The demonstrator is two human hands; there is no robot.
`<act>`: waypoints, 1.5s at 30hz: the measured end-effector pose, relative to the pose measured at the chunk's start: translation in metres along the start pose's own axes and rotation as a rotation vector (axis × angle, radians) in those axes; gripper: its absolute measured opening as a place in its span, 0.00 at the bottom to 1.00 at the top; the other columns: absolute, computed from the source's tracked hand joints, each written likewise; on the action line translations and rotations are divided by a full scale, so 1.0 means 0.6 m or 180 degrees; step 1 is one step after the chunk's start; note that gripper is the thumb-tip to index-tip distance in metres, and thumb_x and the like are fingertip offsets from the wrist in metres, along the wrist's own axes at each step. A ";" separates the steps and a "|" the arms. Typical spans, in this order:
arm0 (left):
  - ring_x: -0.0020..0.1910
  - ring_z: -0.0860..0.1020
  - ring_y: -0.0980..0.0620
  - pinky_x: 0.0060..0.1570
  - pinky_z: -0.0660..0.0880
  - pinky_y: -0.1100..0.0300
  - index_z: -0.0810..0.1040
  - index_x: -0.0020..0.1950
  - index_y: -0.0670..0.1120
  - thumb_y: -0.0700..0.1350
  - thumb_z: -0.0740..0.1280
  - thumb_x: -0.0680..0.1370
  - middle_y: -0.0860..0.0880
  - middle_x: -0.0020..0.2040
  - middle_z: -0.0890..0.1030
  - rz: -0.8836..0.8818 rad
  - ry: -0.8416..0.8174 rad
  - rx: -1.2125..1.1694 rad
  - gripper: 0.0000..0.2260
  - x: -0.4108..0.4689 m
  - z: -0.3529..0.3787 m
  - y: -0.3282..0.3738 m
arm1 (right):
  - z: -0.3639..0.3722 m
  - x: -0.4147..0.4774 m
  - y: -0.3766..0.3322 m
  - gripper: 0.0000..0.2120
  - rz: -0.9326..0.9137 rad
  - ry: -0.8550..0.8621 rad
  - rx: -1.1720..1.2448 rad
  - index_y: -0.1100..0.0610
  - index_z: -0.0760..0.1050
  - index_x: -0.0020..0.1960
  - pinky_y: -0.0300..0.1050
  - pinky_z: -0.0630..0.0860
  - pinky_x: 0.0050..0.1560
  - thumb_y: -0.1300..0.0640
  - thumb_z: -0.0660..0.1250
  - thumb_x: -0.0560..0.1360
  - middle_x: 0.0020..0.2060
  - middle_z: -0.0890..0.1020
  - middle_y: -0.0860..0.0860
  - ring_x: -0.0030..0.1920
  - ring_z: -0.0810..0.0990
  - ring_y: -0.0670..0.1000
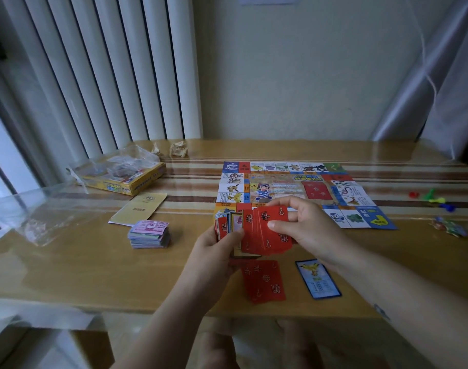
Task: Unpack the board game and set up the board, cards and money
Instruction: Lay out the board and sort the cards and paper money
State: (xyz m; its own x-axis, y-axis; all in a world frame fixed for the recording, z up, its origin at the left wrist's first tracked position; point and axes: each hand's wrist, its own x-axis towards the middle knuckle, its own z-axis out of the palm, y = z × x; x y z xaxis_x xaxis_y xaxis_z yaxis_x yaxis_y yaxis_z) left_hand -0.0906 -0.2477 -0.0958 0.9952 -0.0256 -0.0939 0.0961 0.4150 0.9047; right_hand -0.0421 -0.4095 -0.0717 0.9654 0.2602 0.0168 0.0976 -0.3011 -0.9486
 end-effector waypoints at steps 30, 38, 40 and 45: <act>0.45 0.84 0.47 0.47 0.80 0.54 0.76 0.58 0.41 0.36 0.69 0.72 0.43 0.48 0.85 -0.0098 0.0259 -0.0218 0.14 0.001 -0.003 -0.003 | 0.027 -0.004 0.010 0.08 0.0143 -0.0173 0.0298 0.50 0.77 0.51 0.45 0.80 0.51 0.59 0.70 0.74 0.45 0.85 0.49 0.45 0.85 0.47; 0.41 0.82 0.47 0.36 0.81 0.58 0.75 0.53 0.39 0.34 0.62 0.78 0.41 0.42 0.84 -0.0040 0.0609 -0.0818 0.06 0.000 -0.020 0.011 | 0.005 0.014 0.018 0.08 0.0412 -0.0058 0.0800 0.57 0.78 0.52 0.48 0.79 0.53 0.64 0.68 0.74 0.47 0.84 0.55 0.49 0.83 0.53; 0.41 0.81 0.48 0.36 0.80 0.59 0.75 0.50 0.40 0.33 0.62 0.77 0.42 0.40 0.83 0.0067 0.0799 -0.0926 0.05 0.005 -0.033 0.020 | 0.001 0.010 0.018 0.10 0.0493 -0.0163 0.0744 0.54 0.77 0.52 0.49 0.80 0.52 0.65 0.68 0.74 0.49 0.83 0.56 0.49 0.83 0.53; 0.37 0.82 0.49 0.35 0.81 0.59 0.75 0.51 0.39 0.33 0.62 0.77 0.43 0.39 0.83 0.0124 0.0762 -0.0869 0.05 0.013 -0.044 0.024 | 0.026 -0.013 0.014 0.13 0.0382 -0.0706 -0.0295 0.45 0.74 0.53 0.49 0.81 0.50 0.61 0.68 0.75 0.52 0.81 0.52 0.51 0.82 0.50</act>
State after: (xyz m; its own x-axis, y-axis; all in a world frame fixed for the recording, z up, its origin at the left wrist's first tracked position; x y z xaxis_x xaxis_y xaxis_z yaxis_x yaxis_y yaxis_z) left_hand -0.0819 -0.2178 -0.0942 0.9631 0.1952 -0.1854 0.0182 0.6397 0.7684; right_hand -0.0523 -0.3999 -0.0849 0.8958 0.4092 -0.1735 0.0172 -0.4220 -0.9064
